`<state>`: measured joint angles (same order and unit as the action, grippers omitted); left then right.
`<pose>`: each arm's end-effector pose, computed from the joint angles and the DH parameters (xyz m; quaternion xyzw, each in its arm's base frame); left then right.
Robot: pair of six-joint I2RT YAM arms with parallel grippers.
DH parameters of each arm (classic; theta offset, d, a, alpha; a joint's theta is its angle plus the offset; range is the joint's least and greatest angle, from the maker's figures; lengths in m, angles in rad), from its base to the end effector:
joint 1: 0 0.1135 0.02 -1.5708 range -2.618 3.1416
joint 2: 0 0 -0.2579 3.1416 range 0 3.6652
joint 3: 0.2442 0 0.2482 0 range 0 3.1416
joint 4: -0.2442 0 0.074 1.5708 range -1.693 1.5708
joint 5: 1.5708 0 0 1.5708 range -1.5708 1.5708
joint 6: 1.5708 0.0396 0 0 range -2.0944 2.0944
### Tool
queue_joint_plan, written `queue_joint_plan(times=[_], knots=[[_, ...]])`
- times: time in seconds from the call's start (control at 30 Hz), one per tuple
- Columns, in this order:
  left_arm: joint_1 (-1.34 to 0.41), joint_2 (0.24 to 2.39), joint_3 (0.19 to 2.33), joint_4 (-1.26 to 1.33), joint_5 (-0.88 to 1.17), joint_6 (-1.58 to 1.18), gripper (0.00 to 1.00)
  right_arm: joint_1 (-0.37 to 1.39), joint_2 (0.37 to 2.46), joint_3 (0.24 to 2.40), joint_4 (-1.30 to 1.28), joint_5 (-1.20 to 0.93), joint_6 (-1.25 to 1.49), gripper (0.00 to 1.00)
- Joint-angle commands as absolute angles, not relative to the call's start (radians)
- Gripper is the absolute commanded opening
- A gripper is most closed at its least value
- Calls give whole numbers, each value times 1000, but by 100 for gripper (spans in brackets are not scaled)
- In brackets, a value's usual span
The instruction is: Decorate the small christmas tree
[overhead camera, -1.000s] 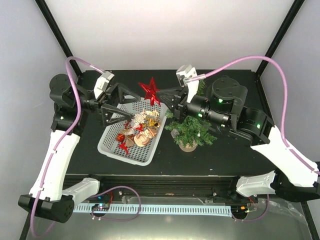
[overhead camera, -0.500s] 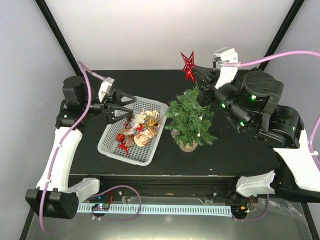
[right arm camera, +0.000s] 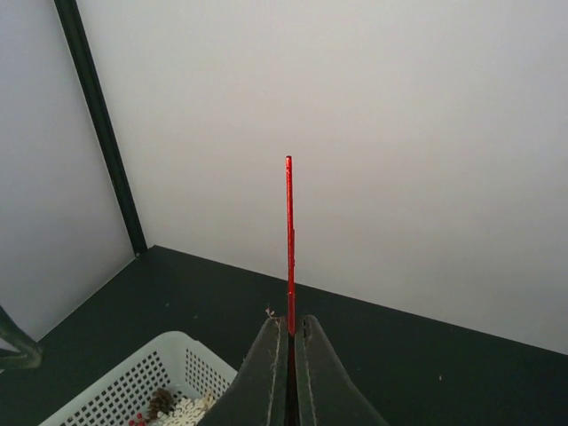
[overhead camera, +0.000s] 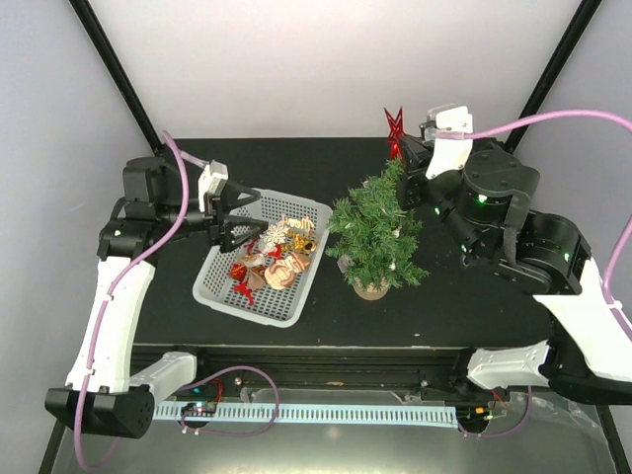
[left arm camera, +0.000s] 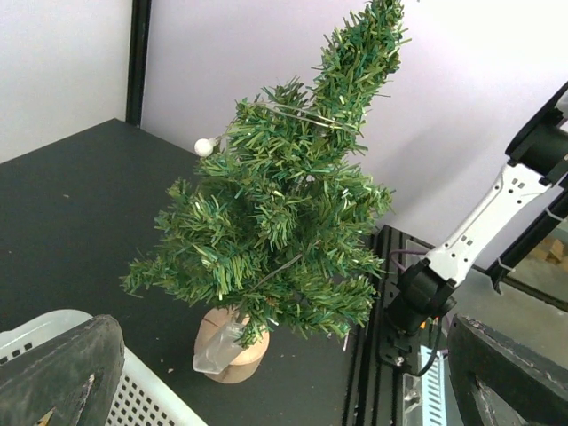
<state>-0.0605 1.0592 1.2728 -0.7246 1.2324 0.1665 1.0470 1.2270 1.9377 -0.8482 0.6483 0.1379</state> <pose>0.1898 -0.0489 0.4055 0.3700 0.6665 -0.4761 0.4383 0.1112 0.1448 0.5444 -0.1258 0.7340 0.1485 0.6506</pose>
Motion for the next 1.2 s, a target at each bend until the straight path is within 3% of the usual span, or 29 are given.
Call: queue_joint_plan(times=[0.0, 1.17], knots=[[-64, 1033, 1271, -745, 1210, 203, 99, 1040, 1195, 1939, -799, 708, 120, 1], [-64, 1022, 1249, -720, 1224, 182, 99, 1039, 1170, 1908, -796, 613, 198, 1]])
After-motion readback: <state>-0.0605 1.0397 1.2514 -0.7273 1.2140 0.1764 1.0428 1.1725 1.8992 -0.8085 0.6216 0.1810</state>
